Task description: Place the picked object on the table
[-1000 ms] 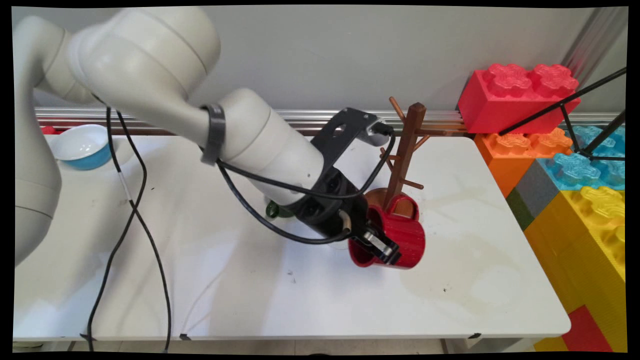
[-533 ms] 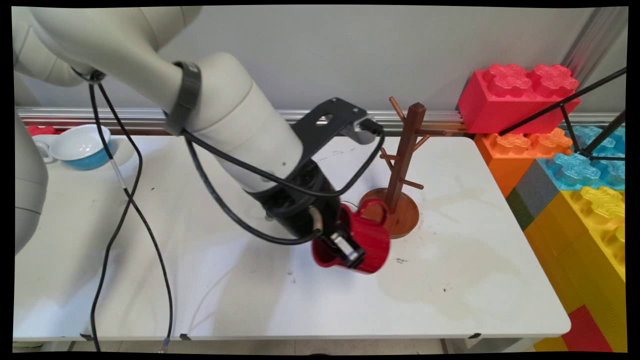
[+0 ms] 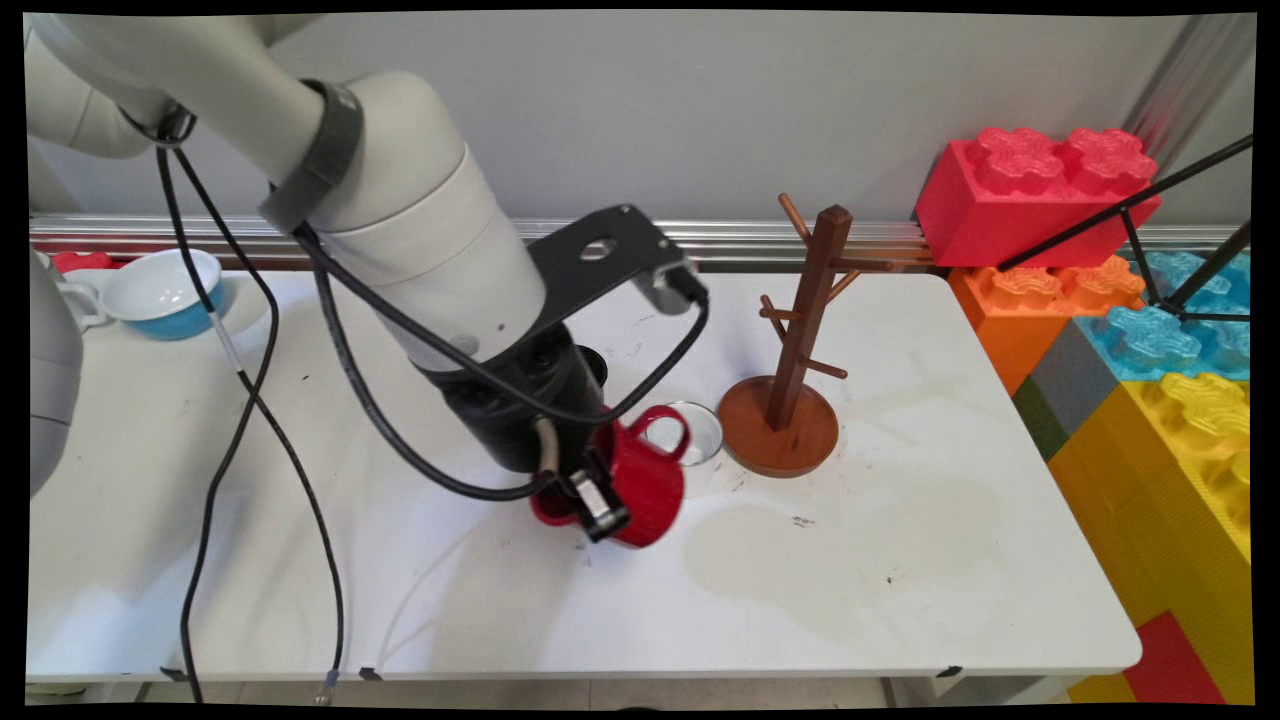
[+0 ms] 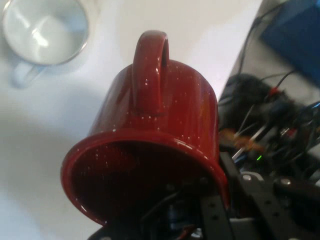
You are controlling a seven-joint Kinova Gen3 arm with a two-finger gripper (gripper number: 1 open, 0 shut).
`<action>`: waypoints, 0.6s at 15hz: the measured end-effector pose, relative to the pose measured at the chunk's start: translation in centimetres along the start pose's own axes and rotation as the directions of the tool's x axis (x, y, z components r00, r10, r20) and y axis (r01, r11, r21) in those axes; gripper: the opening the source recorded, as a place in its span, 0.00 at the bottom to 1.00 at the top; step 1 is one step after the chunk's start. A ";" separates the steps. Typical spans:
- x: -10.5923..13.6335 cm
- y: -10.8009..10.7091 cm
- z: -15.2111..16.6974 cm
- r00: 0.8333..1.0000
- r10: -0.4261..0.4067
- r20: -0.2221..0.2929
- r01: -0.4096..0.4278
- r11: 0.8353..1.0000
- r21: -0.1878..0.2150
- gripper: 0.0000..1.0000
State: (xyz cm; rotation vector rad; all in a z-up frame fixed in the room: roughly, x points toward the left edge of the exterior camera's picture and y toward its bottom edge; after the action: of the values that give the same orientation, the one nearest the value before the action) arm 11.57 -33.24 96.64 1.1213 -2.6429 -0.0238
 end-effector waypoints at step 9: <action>-0.4 -1.5 4.6 0.979 0.044 0.200 -0.077 0.984 0.158 0.00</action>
State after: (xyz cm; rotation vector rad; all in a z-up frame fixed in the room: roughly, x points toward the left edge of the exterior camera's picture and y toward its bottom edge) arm 11.77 -34.39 91.97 1.1413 -2.8991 0.1037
